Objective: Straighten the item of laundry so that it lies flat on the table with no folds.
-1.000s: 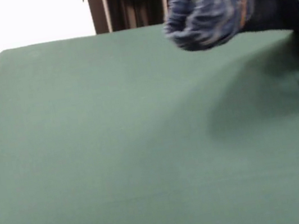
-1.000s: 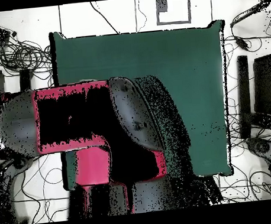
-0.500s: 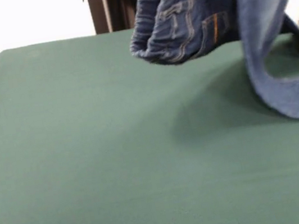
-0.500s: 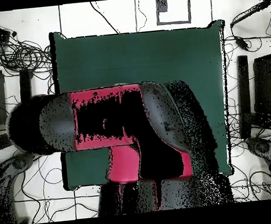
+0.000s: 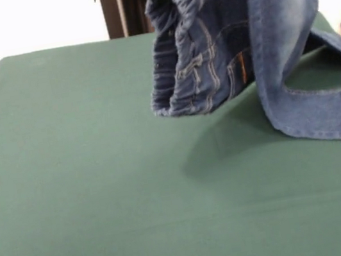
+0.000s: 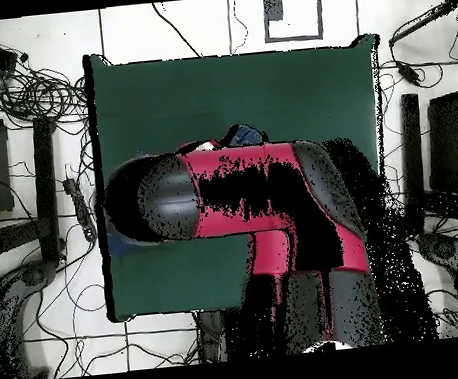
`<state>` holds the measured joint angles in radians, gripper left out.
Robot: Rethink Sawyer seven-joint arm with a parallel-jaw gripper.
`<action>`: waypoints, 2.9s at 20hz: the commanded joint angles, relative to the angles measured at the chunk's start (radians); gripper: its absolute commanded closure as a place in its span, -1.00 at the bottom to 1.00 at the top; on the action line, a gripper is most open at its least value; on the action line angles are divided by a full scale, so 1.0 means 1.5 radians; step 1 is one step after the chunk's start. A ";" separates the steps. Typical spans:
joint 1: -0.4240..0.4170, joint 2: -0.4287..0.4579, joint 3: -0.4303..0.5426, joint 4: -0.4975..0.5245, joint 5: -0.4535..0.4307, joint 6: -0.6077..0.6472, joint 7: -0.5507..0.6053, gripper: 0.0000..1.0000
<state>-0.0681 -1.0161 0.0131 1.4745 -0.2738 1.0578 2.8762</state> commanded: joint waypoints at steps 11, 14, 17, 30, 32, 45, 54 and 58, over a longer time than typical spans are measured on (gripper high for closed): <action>0.097 0.002 0.058 0.034 -0.011 0.143 -0.078 1.00; 0.138 0.011 0.046 -0.004 -0.008 0.212 -0.015 1.00; 0.167 0.026 0.040 -0.038 0.001 0.262 0.026 1.00; 0.213 0.059 0.003 -0.090 0.008 0.299 0.067 1.00; 0.205 0.058 0.000 -0.080 0.007 0.282 0.051 1.00; 0.272 0.093 -0.019 -0.105 0.048 0.301 0.184 1.00; 0.335 0.144 -0.046 -0.213 0.090 0.415 0.264 1.00; 0.347 0.143 -0.055 -0.220 0.112 0.418 0.271 1.00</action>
<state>0.4170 -0.8485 -0.0644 1.1905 -0.1852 1.5645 2.9269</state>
